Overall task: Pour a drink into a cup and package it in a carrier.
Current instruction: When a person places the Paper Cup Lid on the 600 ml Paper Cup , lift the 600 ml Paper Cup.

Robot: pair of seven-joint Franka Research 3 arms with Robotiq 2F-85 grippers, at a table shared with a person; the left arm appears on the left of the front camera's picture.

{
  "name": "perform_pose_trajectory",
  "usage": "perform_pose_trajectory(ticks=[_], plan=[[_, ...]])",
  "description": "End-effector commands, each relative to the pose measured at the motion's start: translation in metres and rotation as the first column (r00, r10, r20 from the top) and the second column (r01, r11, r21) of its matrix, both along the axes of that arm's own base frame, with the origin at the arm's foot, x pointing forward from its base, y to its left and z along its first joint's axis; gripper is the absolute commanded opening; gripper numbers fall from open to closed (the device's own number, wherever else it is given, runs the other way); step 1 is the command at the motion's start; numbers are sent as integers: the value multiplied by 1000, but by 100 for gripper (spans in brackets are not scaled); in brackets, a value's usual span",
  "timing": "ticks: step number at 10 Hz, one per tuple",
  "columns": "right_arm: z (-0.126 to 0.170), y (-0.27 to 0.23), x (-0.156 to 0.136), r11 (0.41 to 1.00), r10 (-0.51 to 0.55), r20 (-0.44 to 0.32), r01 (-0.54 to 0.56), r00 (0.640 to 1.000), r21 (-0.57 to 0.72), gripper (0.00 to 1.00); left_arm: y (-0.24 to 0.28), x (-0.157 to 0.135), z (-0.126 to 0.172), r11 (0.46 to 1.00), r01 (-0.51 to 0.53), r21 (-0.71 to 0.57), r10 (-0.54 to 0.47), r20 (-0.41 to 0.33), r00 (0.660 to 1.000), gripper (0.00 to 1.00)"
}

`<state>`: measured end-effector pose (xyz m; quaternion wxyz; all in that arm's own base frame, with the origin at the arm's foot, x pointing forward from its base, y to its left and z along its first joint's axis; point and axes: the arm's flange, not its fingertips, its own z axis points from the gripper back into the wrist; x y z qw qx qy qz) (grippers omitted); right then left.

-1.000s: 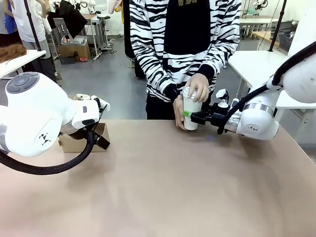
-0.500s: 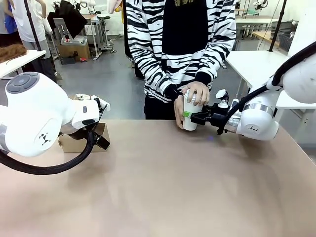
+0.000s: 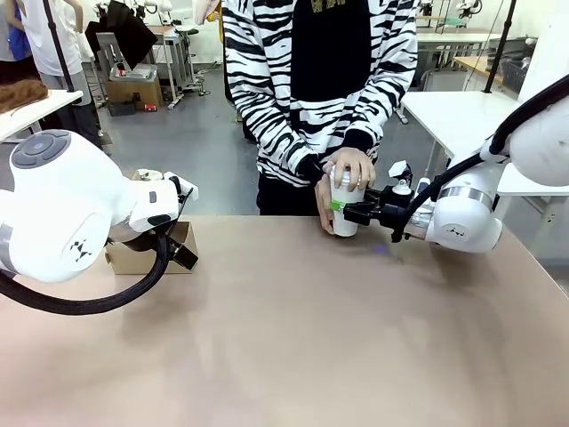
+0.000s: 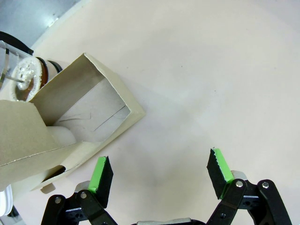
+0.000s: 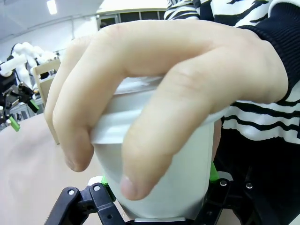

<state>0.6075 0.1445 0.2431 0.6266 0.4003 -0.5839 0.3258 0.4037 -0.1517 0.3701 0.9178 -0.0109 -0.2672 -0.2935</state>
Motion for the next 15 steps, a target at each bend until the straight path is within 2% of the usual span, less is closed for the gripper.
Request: perform_pose_trajectory(ticks=[1, 15], plan=[[5, 3, 2, 1000, -1, 1, 1, 1000, 2, 80, 0, 0, 0, 1000, 1, -2, -1, 0, 1000, 100], [5, 3, 2, 1000, -1, 1, 1, 1000, 2, 80, 0, 0, 0, 1000, 1, -2, -1, 0, 1000, 100]])
